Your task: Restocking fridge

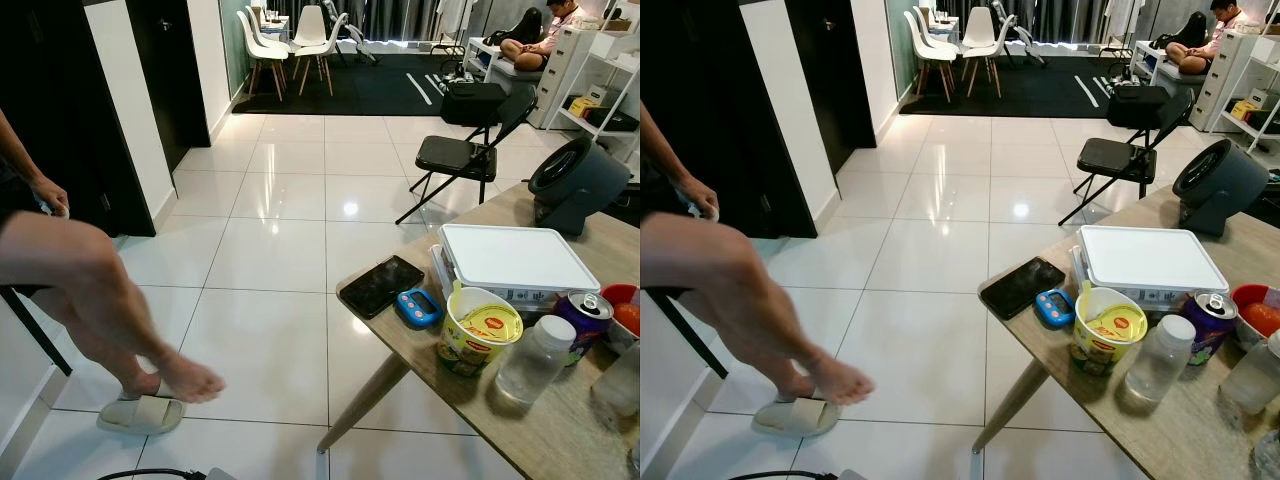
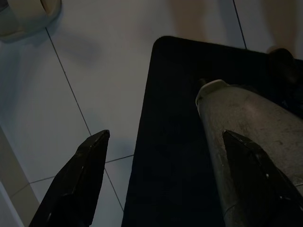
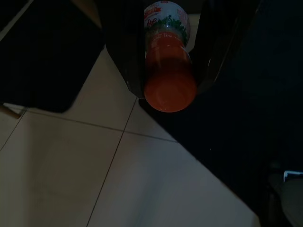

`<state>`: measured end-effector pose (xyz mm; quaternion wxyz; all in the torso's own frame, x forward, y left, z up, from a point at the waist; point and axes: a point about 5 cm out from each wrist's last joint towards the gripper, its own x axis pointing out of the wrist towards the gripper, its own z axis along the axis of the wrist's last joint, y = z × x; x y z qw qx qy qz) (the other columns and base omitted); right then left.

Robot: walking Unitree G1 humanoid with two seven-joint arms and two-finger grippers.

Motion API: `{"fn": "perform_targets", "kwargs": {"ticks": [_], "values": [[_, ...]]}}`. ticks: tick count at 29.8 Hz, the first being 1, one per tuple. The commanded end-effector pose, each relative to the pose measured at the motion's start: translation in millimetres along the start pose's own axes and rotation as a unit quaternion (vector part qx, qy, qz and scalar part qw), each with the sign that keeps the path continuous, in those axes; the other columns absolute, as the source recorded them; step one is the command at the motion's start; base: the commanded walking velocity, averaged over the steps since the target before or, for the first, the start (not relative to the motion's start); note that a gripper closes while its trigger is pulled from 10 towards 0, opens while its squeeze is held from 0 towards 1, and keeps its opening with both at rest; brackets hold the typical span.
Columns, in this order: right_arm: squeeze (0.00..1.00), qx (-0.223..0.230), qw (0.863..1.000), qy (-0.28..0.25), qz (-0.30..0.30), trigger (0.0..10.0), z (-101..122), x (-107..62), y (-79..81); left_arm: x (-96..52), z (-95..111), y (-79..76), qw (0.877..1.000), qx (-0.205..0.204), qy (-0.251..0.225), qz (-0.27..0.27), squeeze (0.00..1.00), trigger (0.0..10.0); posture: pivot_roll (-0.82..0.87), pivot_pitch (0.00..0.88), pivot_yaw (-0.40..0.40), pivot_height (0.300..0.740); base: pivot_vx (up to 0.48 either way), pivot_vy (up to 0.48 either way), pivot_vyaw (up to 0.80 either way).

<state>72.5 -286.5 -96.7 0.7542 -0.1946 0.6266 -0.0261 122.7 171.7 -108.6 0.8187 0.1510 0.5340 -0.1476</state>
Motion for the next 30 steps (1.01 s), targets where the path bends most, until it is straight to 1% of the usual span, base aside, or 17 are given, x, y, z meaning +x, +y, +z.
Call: {"fn": "perform_targets", "kwargs": {"ticks": [1, 3, 4, 5, 7, 8, 10, 15, 21, 23, 24, 25, 26, 27, 29, 30], "values": [[0.0, 0.009, 1.0, 0.0, 0.003, 10.0, -2.1, 0.2, 5.7, -1.7, -14.8, -7.0, 0.999, -0.012, 0.026, -0.016, 0.0, 10.0, -0.11, 0.016, -0.028, 0.74, 0.0, 0.0, 0.0], [0.0, 0.009, 1.0, 0.0, 0.003, 10.0, -2.1, 0.2, 5.7, -1.7, -14.8, -7.0, 0.999, -0.012, 0.026, -0.016, 0.0, 10.0, -0.11, 0.016, -0.028, 0.74, 0.0, 0.0, 0.0], [0.0, 0.01, 1.0, 0.002, 0.006, 10.0, -3.9, 0.2, 10.1, -2.2, -17.1, -7.2, 0.999, -0.013, 0.028, -0.016, 0.0, 10.0, -0.12, 0.019, -0.023, 0.74, 0.0, 0.0, 0.0], [0.0, 0.01, 1.0, 0.002, 0.006, 10.0, -3.9, 0.2, 10.1, -2.2, -17.1, -7.2, 0.999, -0.013, 0.028, -0.016, 0.0, 10.0, -0.12, 0.019, -0.023, 0.74, 0.0, 0.0, 0.0], [0.0, 0.008, 1.0, 0.004, 0.013, 10.0, -5.3, 0.3, 17.9, -2.8, -20.2, -7.4, 0.999, -0.013, 0.032, -0.016, 0.0, 10.0, -0.12, 0.016, -0.025, 0.74, 0.0, 0.0, 0.0], [0.0, 0.008, 1.0, 0.004, 0.013, 10.0, -5.3, 0.3, 17.9, -2.8, -20.2, -7.4, 0.999, -0.013, 0.032, -0.016, 0.0, 10.0, -0.12, 0.016, -0.025, 0.74, 0.0, 0.0, 0.0], [0.0, 0.004, 1.0, 0.004, 0.019, 10.0, -5.0, 0.4, 24.2, -3.3, -22.1, -6.9, 0.999, -0.013, 0.034, -0.016, 0.0, 10.0, -0.12, 0.017, -0.022, 0.74, 0.0, 0.0, 0.0], [0.0, 0.001, 1.0, 0.002, 0.019, 10.0, -5.3, 0.3, 23.3, -3.6, -23.3, -5.8, 0.999, -0.013, 0.035, -0.016, 0.0, 10.0, -0.12, 0.017, -0.02, 0.74, 0.0, 0.0, 0.0], [0.0, 0.009, 1.0, 0.0, 0.013, 10.0, -5.5, 0.3, 23.6, -2.9, -20.2, -6.7, 0.999, -0.014, 0.031, -0.015, 0.0, 10.0, -0.13, 0.017, -0.02, 0.74, 0.0, 0.0, 0.0], [0.0, 0.015, 1.0, 0.0, 0.005, 10.0, -7.0, 0.1, 15.6, -1.9, -16.5, -9.1, 0.999, -0.017, 0.026, -0.018, 0.0, 10.0, -0.12, 0.023, -0.008, 0.74, 0.0, 0.0, 0.0], [0.0, 0.015, 1.0, 0.0, 0.005, 10.0, -7.0, 0.1, 15.6, -1.9, -16.5, -9.1, 0.999, -0.017, 0.026, -0.018, 0.0, 10.0, -0.12, 0.023, -0.008, 0.74, 0.0, 0.0, 0.0], [0.0, 0.018, 1.0, 0.001, 0.0, 10.0, -8.1, -0.2, 10.0, -1.6, -15.3, -10.7, 0.999, -0.015, 0.024, -0.021, 0.0, 10.0, -0.11, 0.029, -0.005, 0.74, 0.0, 0.0, 0.0], [0.0, 0.026, 1.0, 0.005, -0.004, 10.0, -10.3, -0.5, 4.9, -1.4, -14.5, -11.3, 0.999, -0.016, 0.022, -0.022, 0.0, 10.0, -0.11, 0.014, 0.003, 0.74, 0.0, 0.0, 0.0], [0.0, 0.032, 0.999, 0.008, -0.006, 10.0, -11.8, -0.8, 2.2, -1.4, -14.2, -11.4, 0.999, -0.018, 0.02, -0.022, 0.0, 10.0, -0.11, 0.014, 0.003, 0.74, 0.0, 0.0, 0.0], [0.0, 0.045, 0.999, 0.009, -0.007, 10.0, -12.5, -0.9, 0.8, -1.8, -15.5, -9.0, 0.999, 0.0, 0.025, -0.024, 0.0, 10.0, -0.1, 0.029, 0.0, 0.74, 0.0, 0.0, 0.0], [0.0, 0.045, 0.999, 0.009, -0.007, 10.0, -12.5, -0.9, 0.8, -1.8, -15.5, -9.0, 0.999, 0.0, 0.025, -0.024, 0.0, 10.0, -0.1, 0.029, 0.0, 0.74, 0.0, 0.0, 0.0]]}}
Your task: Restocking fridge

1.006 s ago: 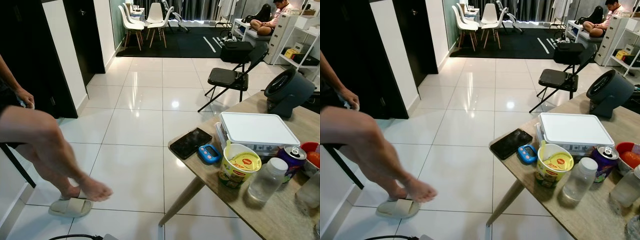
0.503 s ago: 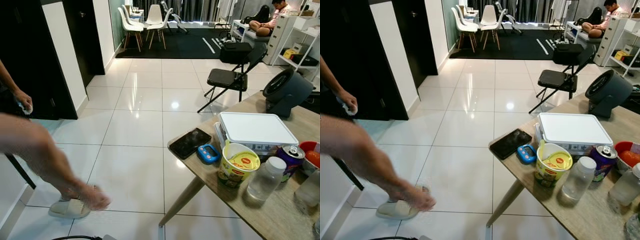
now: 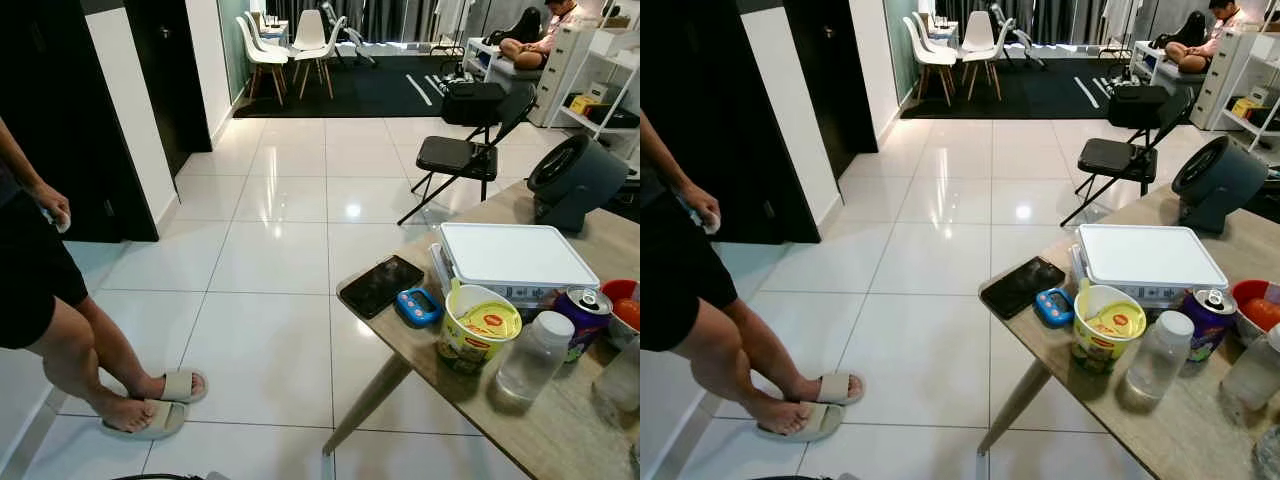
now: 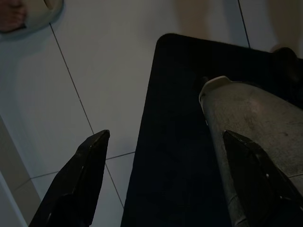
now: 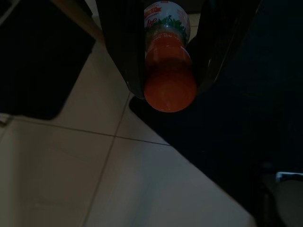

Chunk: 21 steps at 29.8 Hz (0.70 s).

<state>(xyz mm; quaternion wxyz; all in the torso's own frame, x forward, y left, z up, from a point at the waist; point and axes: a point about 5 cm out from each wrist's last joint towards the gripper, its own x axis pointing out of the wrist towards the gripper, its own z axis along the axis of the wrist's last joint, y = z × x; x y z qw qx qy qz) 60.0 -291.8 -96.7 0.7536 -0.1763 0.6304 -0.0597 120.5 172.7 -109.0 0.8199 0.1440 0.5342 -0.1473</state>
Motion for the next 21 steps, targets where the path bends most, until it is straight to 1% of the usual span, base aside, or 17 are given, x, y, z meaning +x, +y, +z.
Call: {"fn": "perform_targets", "kwargs": {"ticks": [1, 3, 4, 5, 7, 9, 11, 13, 15, 16, 17, 21], "values": [[0.0, 0.002, 1.0, -0.001, 0.01, 10.0, 1.1, 0.2, 4.1, -2.3, -16.0, -1.9, 1.0, -0.001, 0.03, -0.007, 0.0, 10.0, -0.08, 0.015, -0.008, 0.74, 0.0, 0.0, 0.0], [0.0, -0.001, 1.0, 0.0, 0.011, 10.0, 0.7, 0.2, 4.1, -3.2, -17.3, 3.4, 0.999, -0.018, 0.03, 0.003, 0.0, 10.0, -0.09, 0.005, -0.006, 0.74, 0.0, 0.0, 0.0], [0.0, 0.002, 1.0, 0.001, 0.01, 10.0, 0.4, 0.1, 3.5, -3.5, -17.7, 5.0, 0.999, -0.02, 0.03, 0.004, 0.0, 10.0, -0.09, 0.005, -0.006, 0.74, 0.0, 0.0, 0.0], [0.0, 0.002, 1.0, 0.001, 0.01, 10.0, 0.4, 0.1, 3.5, -3.5, -17.7, 5.0, 0.999, -0.02, 0.03, 0.004, 0.0, 10.0, -0.09, 0.005, -0.006, 0.74, 0.0, 0.0, 0.0], [0.0, 0.001, 1.0, -0.001, 0.008, 10.0, 0.5, 0.0, 1.2, -4.4, -20.8, 7.2, 0.999, -0.007, 0.037, 0.002, 0.0, 10.0, -0.09, 0.006, -0.007, 0.74, 0.0, 0.0, 0.0], [0.0, 0.0, 1.0, -0.001, 0.008, 10.0, 0.5, 0.0, 0.8, -4.6, -21.6, 7.5, 0.999, -0.007, 0.039, 0.002, 0.0, 10.0, -0.09, 0.001, -0.009, 0.74, 0.0, 0.0, 0.0], [0.0, -0.001, 1.0, -0.001, 0.006, 10.0, 0.5, -0.1, -0.9, -4.4, -21.4, 6.1, 0.999, -0.008, 0.038, 0.001, 0.0, 10.0, -0.09, 0.001, -0.009, 0.74, 0.0, 0.0, 0.0], [0.0, -0.001, 1.0, -0.004, 0.005, 10.0, 1.4, -0.2, -3.1, -2.9, -17.0, 1.2, 0.999, -0.009, 0.032, -0.005, 0.0, 10.0, -0.09, 0.001, -0.007, 0.74, 0.0, 0.0, 0.0], [0.0, -0.001, 1.0, -0.004, 0.005, 10.0, 1.4, -0.2, -3.1, -2.9, -17.0, 1.2, 0.999, -0.009, 0.032, -0.005, 0.0, 10.0, -0.09, 0.001, -0.007, 0.74, 0.0, 0.0, 0.0], [0.0, -0.005, 1.0, -0.005, 0.009, 10.0, 2.1, 0.0, -1.0, -1.6, -13.0, -3.4, 1.0, -0.005, 0.026, -0.012, 0.0, 10.0, -0.09, 0.003, 0.0, 0.74, 0.0, 0.0, 0.0], [0.0, -0.008, 1.0, -0.006, 0.013, 10.0, 2.9, 0.1, 1.8, -1.4, -12.3, -4.5, 1.0, -0.004, 0.026, -0.014, 0.0, 10.0, -0.09, 0.004, 0.003, 0.74, 0.0, 0.0, 0.0], [0.0, -0.013, 1.0, -0.008, 0.02, 10.0, 5.2, 0.4, 7.4, -1.4, -12.4, -4.4, 0.999, 0.0, 0.028, -0.017, 0.0, 10.0, -0.09, 0.014, 0.011, 0.74, 0.0, 0.0, 0.0]]}}
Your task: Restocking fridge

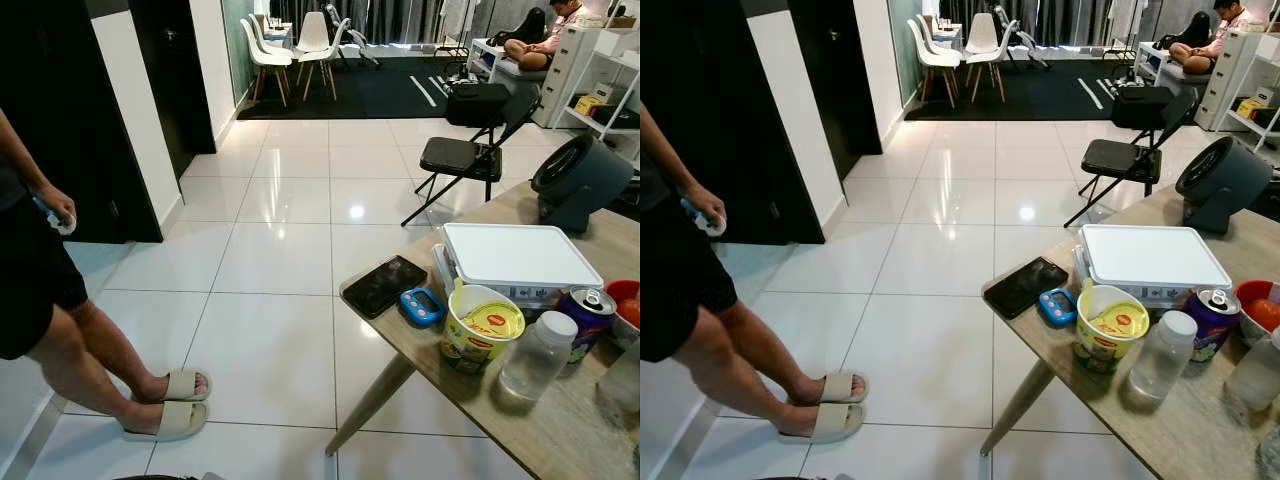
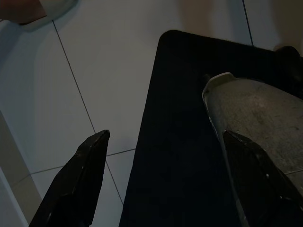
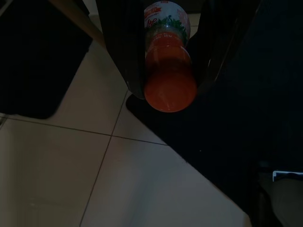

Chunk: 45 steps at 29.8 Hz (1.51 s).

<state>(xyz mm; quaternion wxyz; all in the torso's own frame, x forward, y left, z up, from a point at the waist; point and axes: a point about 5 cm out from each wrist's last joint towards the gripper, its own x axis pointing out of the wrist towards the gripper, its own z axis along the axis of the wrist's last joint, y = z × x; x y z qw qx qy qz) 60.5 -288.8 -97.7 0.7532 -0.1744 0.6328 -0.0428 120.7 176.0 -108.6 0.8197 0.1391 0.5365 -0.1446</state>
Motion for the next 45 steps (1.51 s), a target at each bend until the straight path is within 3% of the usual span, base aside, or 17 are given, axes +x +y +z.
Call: {"fn": "perform_targets", "kwargs": {"ticks": [1, 7, 10, 28, 32, 45], "values": [[0.0, -0.007, 1.0, -0.007, 0.008, 10.0, 4.9, 0.6, 6.4, -1.1, -12.5, -6.3, 0.999, 0.009, 0.028, -0.014, 0.0, 10.0, -0.1, 0.007, 0.021, 0.74, 0.0, 0.0, 0.0], [0.0, -0.013, 1.0, -0.012, 0.009, 10.0, 9.8, 0.9, 8.2, -1.3, -13.3, -5.3, 0.999, 0.037, 0.034, -0.018, 0.0, 10.0, -0.09, 0.013, 0.025, 0.74, 0.0, 0.0, 0.0], [0.0, -0.019, 1.0, -0.01, 0.009, 10.0, 9.6, 1.0, 9.1, -1.4, -12.5, -2.2, 0.999, 0.013, 0.032, -0.007, 0.0, 10.0, -0.09, 0.013, 0.018, 0.74, 0.0, 0.0, 0.0], [0.0, -0.035, 0.999, -0.019, 0.006, 10.0, 21.8, 1.3, 6.9, -0.8, -17.0, -15.8, 0.999, 0.021, 0.04, -0.018, 0.0, 10.0, -0.07, 0.015, -0.01, 0.74, -0.148, 0.0, 0.0], [0.0, -0.039, 0.999, -0.023, 0.002, 10.0, 25.1, 1.2, 3.7, -0.4, -13.0, -11.9, 0.999, 0.006, 0.031, -0.009, 0.0, 10.0, -0.05, 0.01, -0.026, 0.74, -0.294, 0.0, 0.0], [0.0, -0.043, 0.999, -0.025, 0.006, 10.0, 29.8, 1.4, 8.2, -4.2, -28.4, -6.8, 0.999, -0.004, 0.05, -0.001, 0.0, 10.0, -0.05, 0.008, -0.027, 0.74, -0.312, 0.0, 0.0]]}}
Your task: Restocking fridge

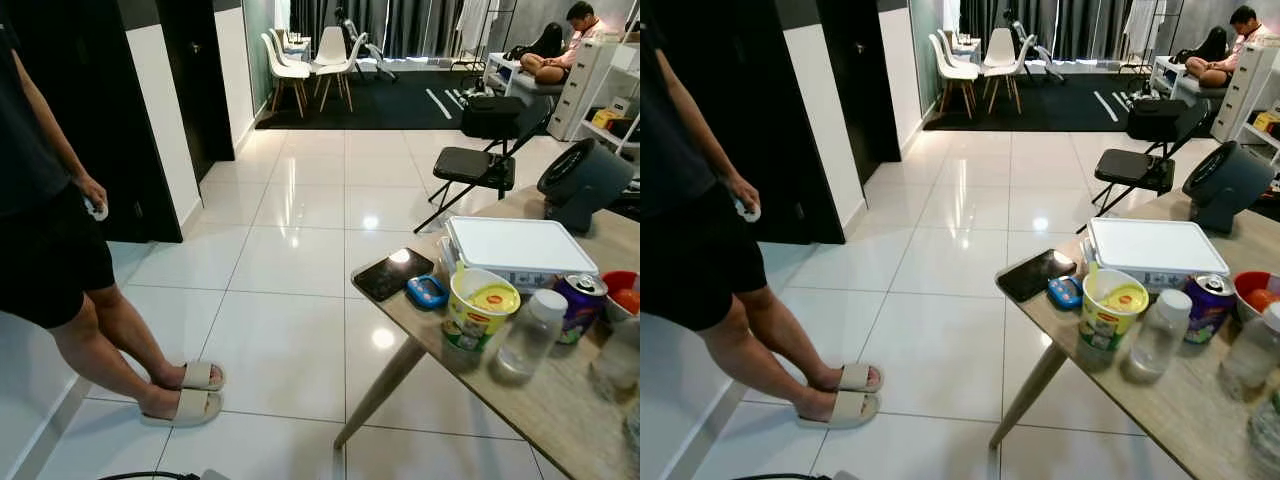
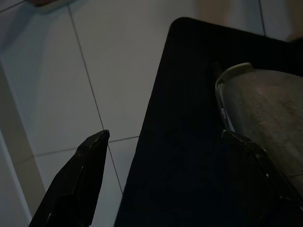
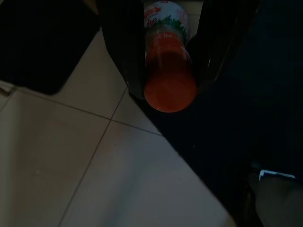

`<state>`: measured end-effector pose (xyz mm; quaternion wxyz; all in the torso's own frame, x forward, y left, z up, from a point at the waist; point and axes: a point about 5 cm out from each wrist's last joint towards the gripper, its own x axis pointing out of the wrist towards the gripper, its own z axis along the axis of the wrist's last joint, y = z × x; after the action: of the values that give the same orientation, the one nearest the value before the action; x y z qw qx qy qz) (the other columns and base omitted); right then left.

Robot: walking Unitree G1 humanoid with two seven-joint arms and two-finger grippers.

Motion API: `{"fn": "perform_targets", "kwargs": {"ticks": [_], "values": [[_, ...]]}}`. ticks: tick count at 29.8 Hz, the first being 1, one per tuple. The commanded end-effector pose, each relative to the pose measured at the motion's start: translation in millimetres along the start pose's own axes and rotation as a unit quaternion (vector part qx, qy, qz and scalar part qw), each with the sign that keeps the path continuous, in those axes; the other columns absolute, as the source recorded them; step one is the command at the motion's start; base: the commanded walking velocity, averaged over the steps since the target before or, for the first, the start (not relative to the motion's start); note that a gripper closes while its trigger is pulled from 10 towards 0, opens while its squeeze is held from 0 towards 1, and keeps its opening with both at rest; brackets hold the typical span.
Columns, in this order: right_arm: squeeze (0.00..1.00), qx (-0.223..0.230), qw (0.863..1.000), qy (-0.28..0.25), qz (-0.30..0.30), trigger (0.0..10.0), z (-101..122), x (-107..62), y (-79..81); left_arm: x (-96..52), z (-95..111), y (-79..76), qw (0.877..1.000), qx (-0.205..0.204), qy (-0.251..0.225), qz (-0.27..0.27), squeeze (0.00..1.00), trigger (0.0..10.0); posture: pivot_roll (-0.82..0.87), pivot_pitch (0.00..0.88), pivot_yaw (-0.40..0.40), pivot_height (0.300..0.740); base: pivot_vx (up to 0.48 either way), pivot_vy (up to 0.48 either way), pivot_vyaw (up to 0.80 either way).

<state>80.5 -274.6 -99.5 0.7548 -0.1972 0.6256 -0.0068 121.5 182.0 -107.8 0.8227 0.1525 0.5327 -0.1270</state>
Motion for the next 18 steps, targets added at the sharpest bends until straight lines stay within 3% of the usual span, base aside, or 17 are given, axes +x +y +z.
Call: {"fn": "perform_targets", "kwargs": {"ticks": [1, 8, 18], "values": [[0.0, -0.004, 1.0, -0.011, -0.006, 10.0, 7.6, 0.1, -2.6, -3.5, -26.1, -14.2, 0.998, -0.005, 0.049, -0.025, 0.0, 10.0, -0.06, 0.007, -0.025, 0.74, -0.319, 0.0, 0.0], [0.0, 0.004, 1.0, -0.006, -0.009, 10.0, 3.0, -0.3, -6.0, -2.1, -21.8, -21.3, 0.998, -0.001, 0.045, -0.035, 0.0, 10.0, -0.07, 0.004, -0.023, 0.74, -0.321, 0.0, 0.0], [0.0, 0.014, 1.0, -0.004, -0.008, 10.0, 1.4, -0.3, -4.8, -1.6, -17.9, -15.6, 0.999, 0.003, 0.04, -0.031, 0.0, 10.0, -0.07, 0.0, -0.019, 0.74, -0.322, 0.0, 0.0]]}}
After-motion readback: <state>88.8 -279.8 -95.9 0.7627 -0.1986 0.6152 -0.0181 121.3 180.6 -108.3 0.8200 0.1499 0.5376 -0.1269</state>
